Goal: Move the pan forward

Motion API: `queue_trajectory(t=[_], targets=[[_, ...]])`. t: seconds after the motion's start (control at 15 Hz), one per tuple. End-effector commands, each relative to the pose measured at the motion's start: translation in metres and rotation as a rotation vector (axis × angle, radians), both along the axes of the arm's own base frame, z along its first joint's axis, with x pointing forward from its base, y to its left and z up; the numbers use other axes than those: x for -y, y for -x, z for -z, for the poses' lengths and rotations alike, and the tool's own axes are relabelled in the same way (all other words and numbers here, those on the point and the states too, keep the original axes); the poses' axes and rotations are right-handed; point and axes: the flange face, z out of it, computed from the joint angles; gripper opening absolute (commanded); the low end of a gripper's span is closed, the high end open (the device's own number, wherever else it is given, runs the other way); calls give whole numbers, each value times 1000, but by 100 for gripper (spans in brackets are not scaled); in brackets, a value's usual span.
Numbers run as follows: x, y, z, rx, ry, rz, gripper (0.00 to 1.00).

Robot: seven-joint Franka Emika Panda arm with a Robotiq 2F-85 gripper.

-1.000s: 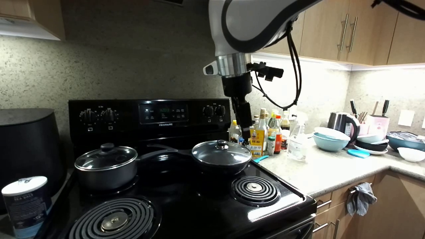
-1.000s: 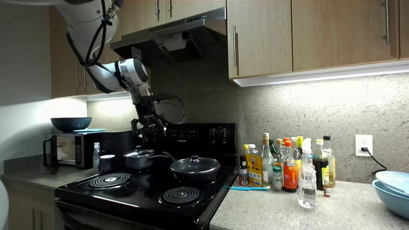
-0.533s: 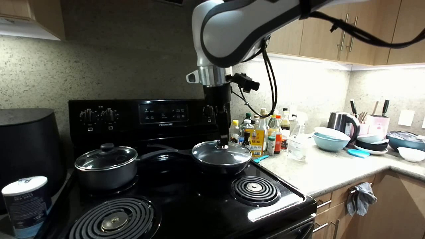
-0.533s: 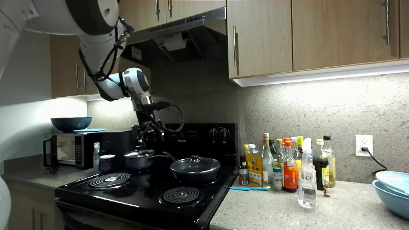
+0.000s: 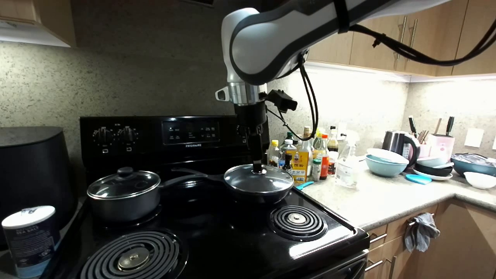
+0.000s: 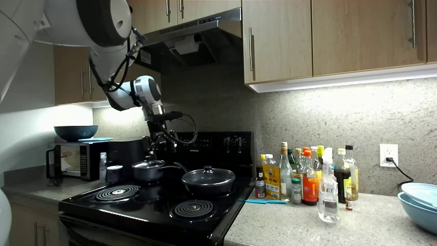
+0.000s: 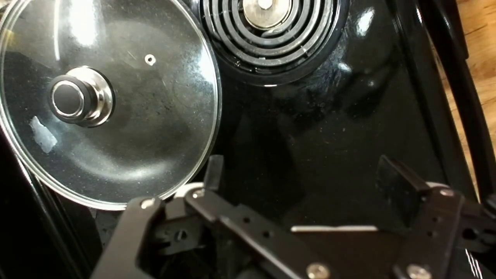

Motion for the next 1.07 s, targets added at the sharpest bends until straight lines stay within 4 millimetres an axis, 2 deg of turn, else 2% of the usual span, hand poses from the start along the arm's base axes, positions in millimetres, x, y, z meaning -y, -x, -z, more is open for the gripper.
queue_trajectory(t=[0.0,0.33,0.6,0.67,0.73,1.0], targets=[[-16,-19,10,10,-11,6,100],[-27,-57,31,12,-45,18,100],[-20,-87,43,41,-79,50,100],[-14,-85,41,16,-53,56,100],[-16,-80,45,25,-61,37,100],[-12,-87,46,25,-57,51,100]])
